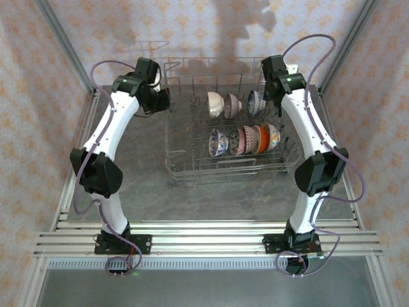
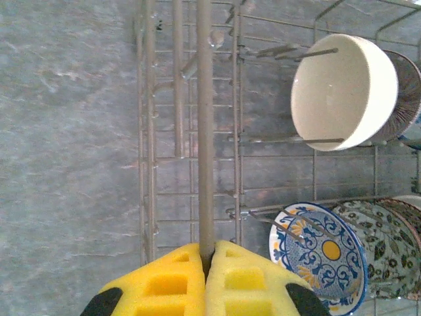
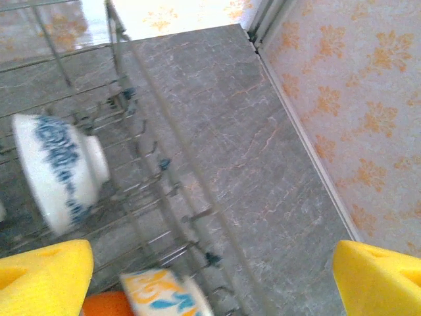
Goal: Load the bowls into the dish rack
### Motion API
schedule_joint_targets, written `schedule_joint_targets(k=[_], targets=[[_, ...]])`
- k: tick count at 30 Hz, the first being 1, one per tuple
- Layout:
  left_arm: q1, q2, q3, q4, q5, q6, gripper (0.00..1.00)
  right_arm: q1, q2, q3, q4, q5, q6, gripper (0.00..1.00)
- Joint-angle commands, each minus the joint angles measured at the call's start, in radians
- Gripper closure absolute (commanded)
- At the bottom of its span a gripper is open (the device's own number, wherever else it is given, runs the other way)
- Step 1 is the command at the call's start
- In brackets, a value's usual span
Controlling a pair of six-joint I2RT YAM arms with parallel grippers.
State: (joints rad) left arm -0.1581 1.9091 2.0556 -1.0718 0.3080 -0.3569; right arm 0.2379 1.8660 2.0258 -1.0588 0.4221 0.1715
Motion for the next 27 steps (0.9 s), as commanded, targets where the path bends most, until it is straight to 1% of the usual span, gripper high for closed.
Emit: schedule_joint_targets(k=[1,4,6,7,11,13,15,18,20,25,26,27], targets=[[0.081,0.063,0.137,-0.036,-0.064,0.093,1.0,-0.02,-0.044,0.007,-0.036,0.05,0.033,0.07],[0.117,0.139,0.265,-0.091,-0.057,0.115,1.0,-0.032,-0.047,-0.004,-0.038,0.058,0.044,0.07],[0.126,0.182,0.337,-0.128,-0.04,0.13,1.0,-0.044,-0.05,-0.018,-0.032,0.06,0.051,0.07],[0.127,0.198,0.36,-0.141,-0.05,0.137,1.0,-0.053,-0.051,-0.025,-0.03,0.057,0.057,0.07],[0.147,0.227,0.379,-0.144,-0.053,0.152,1.0,-0.089,-0.056,-0.052,-0.015,0.037,0.075,0.08],[0.158,0.245,0.41,-0.185,-0.041,0.148,1.0,-0.106,-0.061,-0.071,0.001,0.05,0.076,0.08],[0.165,0.233,0.393,-0.191,-0.063,0.152,1.0,-0.127,-0.062,-0.094,0.013,0.057,0.084,0.08],[0.178,0.171,0.282,-0.135,-0.069,0.147,1.0,-0.164,-0.071,-0.136,0.046,0.022,0.081,0.08],[0.189,0.133,0.226,-0.101,-0.068,0.141,1.0,-0.189,-0.074,-0.161,0.063,0.022,0.089,0.08],[0.2,0.09,0.199,-0.084,-0.052,0.15,1.0,-0.254,-0.08,-0.248,0.124,0.025,0.103,0.07],[0.2,0.078,0.191,-0.072,-0.042,0.151,0.99,-0.266,-0.074,-0.262,0.128,0.034,0.111,0.06],[0.2,0.058,0.175,-0.055,-0.037,0.147,0.92,-0.28,-0.069,-0.28,0.135,0.044,0.12,0.05]])
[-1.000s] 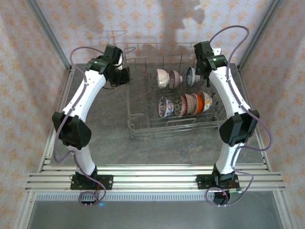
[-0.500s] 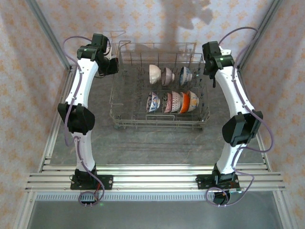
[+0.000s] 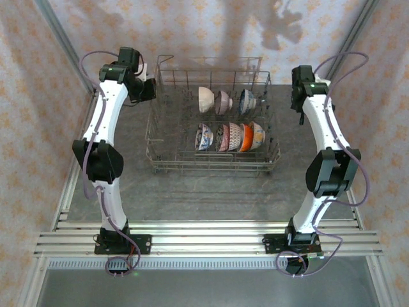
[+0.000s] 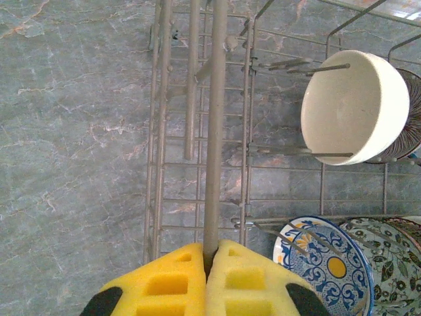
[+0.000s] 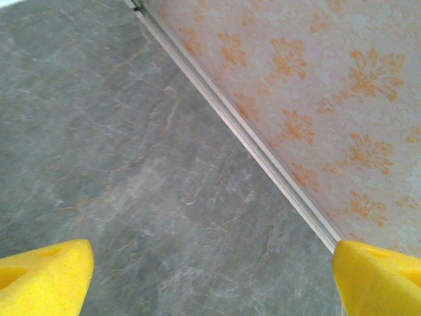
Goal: Load the bowls into the dish rack
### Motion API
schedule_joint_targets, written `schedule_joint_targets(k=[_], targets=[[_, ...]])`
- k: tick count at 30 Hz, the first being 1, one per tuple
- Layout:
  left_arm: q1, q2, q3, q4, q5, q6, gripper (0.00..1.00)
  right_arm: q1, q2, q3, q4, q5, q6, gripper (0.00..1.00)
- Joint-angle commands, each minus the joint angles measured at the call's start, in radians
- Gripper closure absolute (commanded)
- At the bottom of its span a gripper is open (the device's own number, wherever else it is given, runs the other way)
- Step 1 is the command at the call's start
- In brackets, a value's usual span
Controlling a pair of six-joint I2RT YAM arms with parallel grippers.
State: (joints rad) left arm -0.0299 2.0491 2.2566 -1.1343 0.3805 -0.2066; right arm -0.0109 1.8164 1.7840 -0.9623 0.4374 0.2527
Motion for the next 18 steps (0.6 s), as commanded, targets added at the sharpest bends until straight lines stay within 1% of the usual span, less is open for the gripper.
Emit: schedule_joint_targets(k=[1,2,3,6,7,8,10,11,13,15,18], targets=[[0.073,-0.101,-0.049,0.03,-0.102,-0.008,0.85,-0.042,-0.019,-0.061,0.055,0.04,0.045,0.04],[0.072,-0.132,-0.082,0.064,-0.095,-0.013,0.75,-0.053,-0.025,-0.09,0.078,0.043,0.046,0.03],[0.072,-0.183,-0.127,0.106,-0.091,-0.022,0.63,-0.064,-0.03,-0.125,0.109,0.039,0.044,0.02],[0.072,-0.321,-0.304,0.285,-0.102,-0.053,0.41,-0.084,-0.046,-0.241,0.237,0.015,0.008,0.0],[0.072,-0.378,-0.382,0.357,-0.12,-0.066,0.35,-0.084,-0.048,-0.285,0.29,0.016,-0.012,0.0],[0.072,-0.428,-0.441,0.414,-0.144,-0.075,0.27,-0.085,-0.053,-0.317,0.335,0.016,-0.023,0.0],[0.073,-0.53,-0.592,0.524,-0.217,-0.088,0.07,-0.086,-0.07,-0.414,0.458,-0.004,-0.049,0.0],[0.072,-0.583,-0.671,0.582,-0.269,-0.091,0.01,-0.084,-0.082,-0.457,0.508,-0.02,-0.063,0.0],[0.073,-0.674,-0.829,0.667,-0.381,-0.09,0.01,-0.083,-0.114,-0.557,0.623,-0.034,-0.08,0.0],[0.073,-0.747,-0.983,0.744,-0.475,-0.075,0.01,-0.082,-0.151,-0.659,0.736,-0.074,-0.102,0.0],[0.072,-0.843,-1.21,0.861,-0.583,-0.071,0.01,-0.077,-0.175,-0.754,0.806,-0.136,-0.118,0.0]])
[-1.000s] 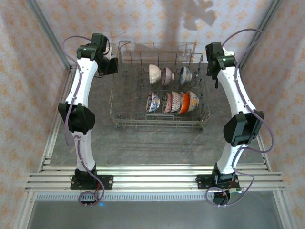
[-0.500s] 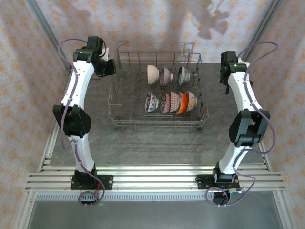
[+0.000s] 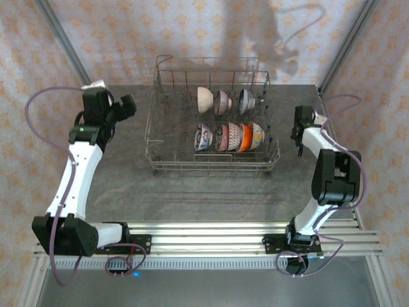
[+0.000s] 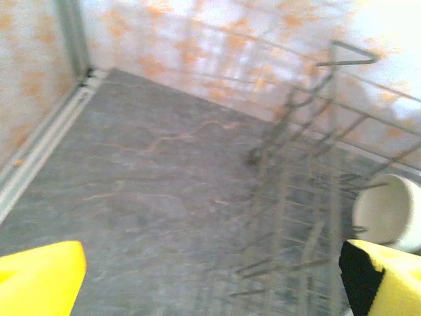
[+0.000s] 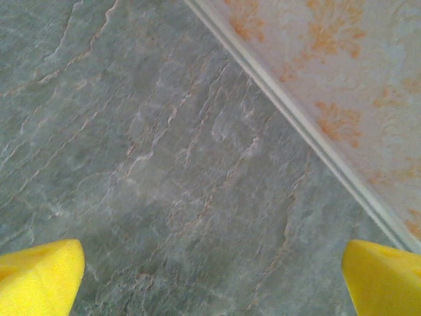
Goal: Load the bowls into the dish rack
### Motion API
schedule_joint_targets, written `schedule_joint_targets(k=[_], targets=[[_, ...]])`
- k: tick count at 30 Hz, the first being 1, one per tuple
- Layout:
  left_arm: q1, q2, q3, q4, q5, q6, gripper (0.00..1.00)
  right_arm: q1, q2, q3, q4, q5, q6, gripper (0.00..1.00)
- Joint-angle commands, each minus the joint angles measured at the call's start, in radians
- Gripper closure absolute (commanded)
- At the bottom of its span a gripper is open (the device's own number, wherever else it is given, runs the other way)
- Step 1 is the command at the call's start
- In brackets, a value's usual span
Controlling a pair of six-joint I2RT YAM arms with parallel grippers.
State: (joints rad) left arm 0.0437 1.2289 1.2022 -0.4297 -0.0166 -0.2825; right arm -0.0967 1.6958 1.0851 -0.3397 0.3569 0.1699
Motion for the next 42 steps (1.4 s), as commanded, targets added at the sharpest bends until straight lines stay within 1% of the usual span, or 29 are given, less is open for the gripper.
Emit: schedule_joint_targets(k=[1,3,5,7,8,10,11,12,13,15,19,21,23,26,31,33,35,37,38,39,42], targets=[[-0.002,-0.049,-0.235,0.198,-0.21,0.008,0.01,0.019,-0.056,-0.085,0.209,-0.073,-0.045,0.0],[-0.004,-0.085,-0.359,0.288,-0.239,0.011,0.01,0.039,-0.058,-0.149,0.288,-0.084,-0.068,0.0],[-0.016,-0.119,-0.5,0.417,-0.254,0.021,0.01,0.068,-0.051,-0.207,0.367,-0.086,-0.085,0.0],[-0.047,-0.135,-0.604,0.521,-0.276,0.054,0.01,0.088,-0.042,-0.24,0.433,-0.081,-0.101,0.0],[-0.07,-0.137,-0.64,0.564,-0.281,0.075,0.01,0.094,-0.036,-0.232,0.419,-0.086,-0.102,0.0],[-0.12,-0.122,-0.699,0.647,-0.319,0.111,0.01,0.101,-0.035,-0.258,0.505,-0.101,-0.101,0.0],[-0.145,-0.108,-0.717,0.692,-0.339,0.151,0.01,0.101,-0.034,-0.271,0.538,-0.129,-0.111,0.0],[-0.163,-0.094,-0.734,0.73,-0.361,0.176,0.01,0.107,-0.031,-0.26,0.519,-0.129,-0.115,0.0],[-0.168,-0.082,-0.751,0.769,-0.367,0.188,0.01,0.113,-0.026,-0.258,0.521,-0.115,-0.117,0.0],[-0.171,-0.063,-0.789,0.855,-0.366,0.194,0.01,0.12,-0.049,-0.289,0.564,-0.139,-0.14,0.0],[-0.174,-0.017,-0.886,1.08,-0.366,0.202,0.01,0.143,-0.138,-0.439,0.756,-0.148,-0.176,0.0],[-0.173,0.015,-0.91,1.168,-0.366,0.211,0.01,0.149,-0.171,-0.506,0.848,-0.152,-0.184,0.0],[-0.173,0.032,-0.9,1.175,-0.356,0.23,0.01,0.15,-0.182,-0.541,0.9,-0.178,-0.197,0.0],[-0.174,0.065,-0.88,1.186,-0.348,0.271,0.01,0.15,-0.183,-0.544,0.903,-0.195,-0.205,0.0],[-0.172,0.105,-0.892,1.278,-0.362,0.317,0.01,0.15,-0.195,-0.614,1.017,-0.233,-0.216,0.0],[-0.166,0.145,-0.915,1.373,-0.341,0.332,0.01,0.149,-0.19,-0.642,1.07,-0.237,-0.214,0.0],[-0.165,0.193,-0.928,1.46,-0.347,0.336,0.01,0.149,-0.18,-0.659,1.104,-0.236,-0.214,0.0],[-0.163,0.24,-0.929,1.506,-0.352,0.336,0.01,0.149,-0.167,-0.675,1.147,-0.242,-0.219,0.0],[-0.161,0.261,-0.93,1.536,-0.347,0.343,0.01,0.149,-0.169,-0.674,1.136,-0.242,-0.218,0.0],[-0.159,0.267,-0.931,1.55,-0.343,0.343,0.01,0.149,-0.169,-0.673,1.138,-0.242,-0.218,0.0],[-0.149,0.247,-0.927,1.503,-0.331,0.32,0.01,0.149,-0.167,-0.672,1.139,-0.242,-0.218,0.0]])
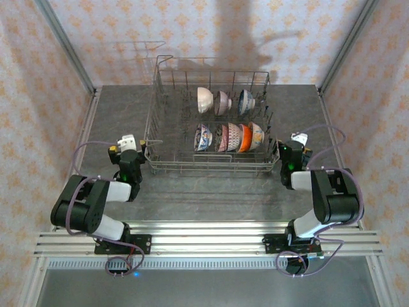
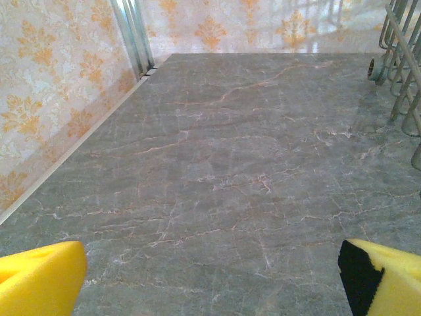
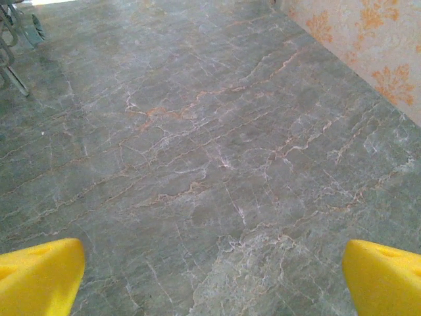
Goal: Load the bowls into the dish rack
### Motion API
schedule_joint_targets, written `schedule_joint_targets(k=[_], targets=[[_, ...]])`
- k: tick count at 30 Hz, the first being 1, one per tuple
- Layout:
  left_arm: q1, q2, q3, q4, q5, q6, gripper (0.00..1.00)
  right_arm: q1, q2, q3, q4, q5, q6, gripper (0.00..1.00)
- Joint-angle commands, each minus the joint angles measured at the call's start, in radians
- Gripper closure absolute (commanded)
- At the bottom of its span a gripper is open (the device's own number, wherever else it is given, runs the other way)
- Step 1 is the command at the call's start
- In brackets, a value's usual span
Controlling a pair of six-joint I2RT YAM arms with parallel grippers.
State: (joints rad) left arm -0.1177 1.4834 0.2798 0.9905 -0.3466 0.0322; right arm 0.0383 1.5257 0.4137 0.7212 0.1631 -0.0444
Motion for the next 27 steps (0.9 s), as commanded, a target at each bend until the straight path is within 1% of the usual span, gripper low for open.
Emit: schedule_joint_targets(k=[1,3,5,6,8,11,14,17,20,22,27], targets=[[0.019,0.001,-0.005,0.093,0.007,0.005,0.01,0.014,0.003,-0.001,0.077,-0.049,-0.003,0.0],[0.024,0.027,-0.01,0.111,0.021,-0.002,0.01,0.014,0.001,-0.003,0.08,-0.048,-0.004,0.0],[0.025,0.079,-0.028,0.217,0.021,0.016,0.01,0.014,0.003,-0.001,0.078,-0.049,-0.003,0.0],[0.025,0.081,-0.035,0.234,0.03,0.019,0.01,0.015,0.001,-0.003,0.077,-0.05,-0.003,0.0],[0.026,0.057,-0.031,0.185,0.032,0.005,0.01,0.012,0.003,-0.001,0.075,-0.055,-0.003,0.0],[0.026,0.07,-0.008,0.171,0.025,0.012,0.01,0.011,0.002,-0.001,0.075,-0.056,-0.003,0.0],[0.025,0.058,0.035,0.069,0.017,0.004,0.01,0.009,0.003,0.0,0.072,-0.058,-0.002,0.0],[0.024,0.058,0.053,0.035,0.014,0.002,0.01,0.009,0.004,0.002,0.071,-0.06,-0.002,0.0],[0.027,0.062,0.056,0.036,0.014,0.003,0.01,0.009,0.008,0.007,0.065,-0.063,-0.004,0.0],[0.031,0.058,0.062,0.016,0.017,-0.003,0.01,0.009,0.01,0.012,0.058,-0.096,-0.018,0.0],[0.034,0.06,0.062,0.017,0.02,-0.005,0.01,0.008,0.004,0.004,0.067,-0.097,-0.015,0.0]])
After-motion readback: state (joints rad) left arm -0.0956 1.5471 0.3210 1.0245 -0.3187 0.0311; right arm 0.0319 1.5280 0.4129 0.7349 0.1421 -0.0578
